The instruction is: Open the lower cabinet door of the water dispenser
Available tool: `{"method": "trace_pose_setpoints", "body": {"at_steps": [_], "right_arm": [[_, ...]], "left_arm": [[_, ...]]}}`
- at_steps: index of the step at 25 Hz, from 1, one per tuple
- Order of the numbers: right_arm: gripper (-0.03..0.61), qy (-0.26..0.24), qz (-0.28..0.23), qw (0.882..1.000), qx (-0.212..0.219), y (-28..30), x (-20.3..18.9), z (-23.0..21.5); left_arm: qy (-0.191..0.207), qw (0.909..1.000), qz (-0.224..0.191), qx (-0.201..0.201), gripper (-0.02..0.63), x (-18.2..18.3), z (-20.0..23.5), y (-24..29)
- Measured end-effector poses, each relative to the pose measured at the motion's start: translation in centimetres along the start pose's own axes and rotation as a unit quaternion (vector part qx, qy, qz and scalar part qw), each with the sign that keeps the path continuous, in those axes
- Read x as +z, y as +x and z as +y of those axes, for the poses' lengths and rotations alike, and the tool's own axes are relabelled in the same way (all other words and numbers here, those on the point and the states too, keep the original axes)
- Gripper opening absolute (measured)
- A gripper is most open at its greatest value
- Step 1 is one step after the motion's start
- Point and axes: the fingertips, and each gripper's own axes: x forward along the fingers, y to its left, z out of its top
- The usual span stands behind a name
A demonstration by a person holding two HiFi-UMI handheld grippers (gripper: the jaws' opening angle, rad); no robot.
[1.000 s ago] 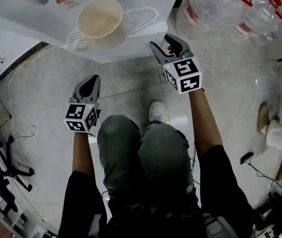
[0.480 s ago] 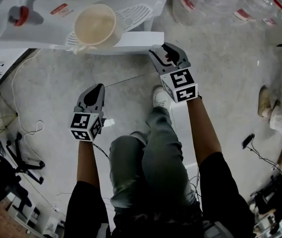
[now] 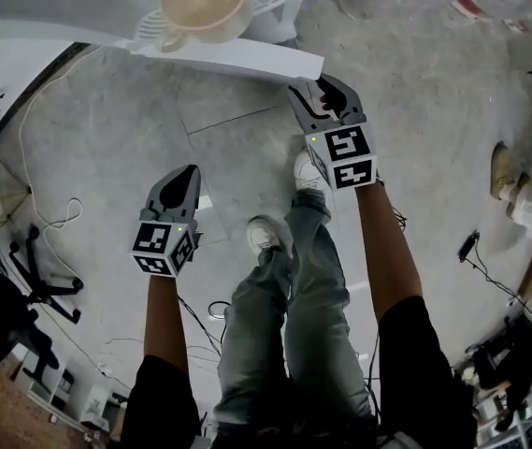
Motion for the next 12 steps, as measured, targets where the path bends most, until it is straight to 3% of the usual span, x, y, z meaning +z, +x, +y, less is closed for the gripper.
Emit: {"method": "trace_pose_setpoints", "body": {"at_steps": [5,12], "right_arm": [[0.198,-0.003,0.006,1.0,0.006,-1.5,-1.4,2.0],[0.195,-0.01,0.024,0.999,0.047,-3.5,-3.7,6.4]], "left_arm": [[-0.014,0.9998,0.007,0.011,0.012,-2.0,-1.5,-2.3],[-0.037,0.999,-0.007,0.024,0.012,-2.4,-4.7,-4.7]]}}
